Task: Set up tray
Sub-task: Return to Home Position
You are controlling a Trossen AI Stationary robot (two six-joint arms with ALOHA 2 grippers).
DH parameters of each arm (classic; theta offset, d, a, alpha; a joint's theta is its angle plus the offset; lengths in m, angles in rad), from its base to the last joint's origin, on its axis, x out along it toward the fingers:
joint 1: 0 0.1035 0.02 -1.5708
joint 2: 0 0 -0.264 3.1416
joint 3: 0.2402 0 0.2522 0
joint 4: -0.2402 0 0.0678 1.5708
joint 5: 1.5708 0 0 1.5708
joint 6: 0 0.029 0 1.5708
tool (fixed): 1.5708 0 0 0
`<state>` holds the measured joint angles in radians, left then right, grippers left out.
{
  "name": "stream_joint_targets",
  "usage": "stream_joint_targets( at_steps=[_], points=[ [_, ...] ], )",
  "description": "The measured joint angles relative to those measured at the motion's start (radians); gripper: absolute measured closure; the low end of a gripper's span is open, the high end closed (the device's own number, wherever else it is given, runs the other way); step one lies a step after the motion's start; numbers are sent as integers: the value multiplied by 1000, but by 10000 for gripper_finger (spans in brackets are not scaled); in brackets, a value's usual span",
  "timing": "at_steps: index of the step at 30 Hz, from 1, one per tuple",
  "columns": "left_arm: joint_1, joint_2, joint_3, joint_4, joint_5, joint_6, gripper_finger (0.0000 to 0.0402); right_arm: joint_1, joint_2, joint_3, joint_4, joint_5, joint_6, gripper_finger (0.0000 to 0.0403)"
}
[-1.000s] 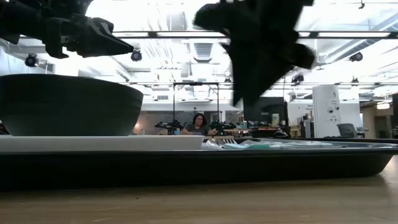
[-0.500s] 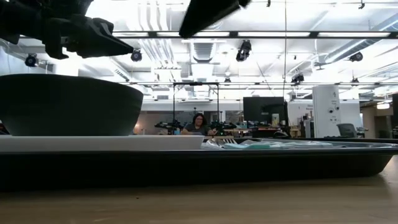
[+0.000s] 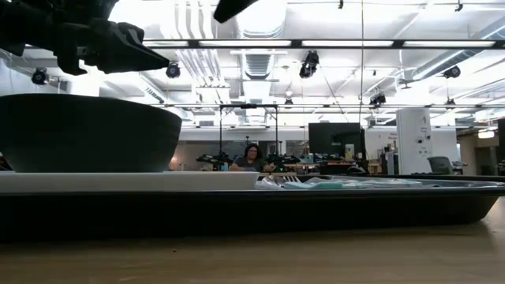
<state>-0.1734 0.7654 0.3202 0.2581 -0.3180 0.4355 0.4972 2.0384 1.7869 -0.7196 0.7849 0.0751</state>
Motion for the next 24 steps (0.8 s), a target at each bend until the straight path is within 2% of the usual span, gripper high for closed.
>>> stream_joint_targets(
  at_steps=[12,16,19,24],
  points=[
    [0,0,0,0,0,0,356,-66,-1,-44,-5,-15,-108,325],
    [0,0,0,0,0,0,356,-118,-12,-92,6,-151,-128,330],
    [0,0,0,0,0,0,356,-151,-46,-168,33,-213,-114,330],
    [0,0,0,0,0,0,356,-192,-236,-415,180,-133,-93,325]
  ],
)
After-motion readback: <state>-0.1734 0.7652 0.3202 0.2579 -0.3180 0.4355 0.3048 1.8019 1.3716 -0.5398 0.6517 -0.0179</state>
